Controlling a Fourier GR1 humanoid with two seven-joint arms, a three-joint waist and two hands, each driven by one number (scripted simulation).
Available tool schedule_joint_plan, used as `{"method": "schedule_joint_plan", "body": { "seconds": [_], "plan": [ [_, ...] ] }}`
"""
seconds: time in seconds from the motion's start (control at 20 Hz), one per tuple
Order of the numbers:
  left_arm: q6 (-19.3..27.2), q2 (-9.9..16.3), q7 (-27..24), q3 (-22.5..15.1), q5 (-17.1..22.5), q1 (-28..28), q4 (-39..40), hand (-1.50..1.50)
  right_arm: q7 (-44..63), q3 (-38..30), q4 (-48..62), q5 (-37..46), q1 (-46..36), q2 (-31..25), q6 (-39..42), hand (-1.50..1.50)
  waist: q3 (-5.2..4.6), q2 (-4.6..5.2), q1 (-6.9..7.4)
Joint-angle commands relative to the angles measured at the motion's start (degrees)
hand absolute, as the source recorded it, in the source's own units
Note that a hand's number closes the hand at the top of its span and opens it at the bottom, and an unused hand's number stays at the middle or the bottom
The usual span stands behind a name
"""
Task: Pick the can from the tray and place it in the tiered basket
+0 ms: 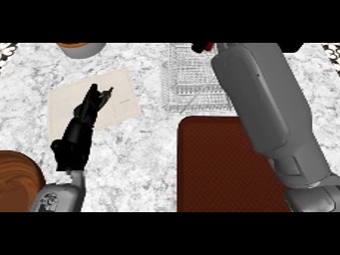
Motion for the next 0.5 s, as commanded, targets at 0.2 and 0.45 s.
{"method": "schedule_joint_plan", "body": {
  "seconds": [0.2, 0.45],
  "plan": [
    [1.7, -1.2, 1.2, -0.4, -0.9, -0.1, -1.0, 0.0, -0.9, -6.8, -7.2, -2.0, 1.2, -1.9, -13.8, -1.5, 0.03, -0.24, -0.66],
    [3.6, -1.5, 2.1, -1.9, -1.9, 1.9, -2.2, 0.0, 7.5, -9.5, -17.5, -1.2, 5.2, -5.1, -9.9, -1.5, 0.02, -0.79, -1.91]
  ]
}}
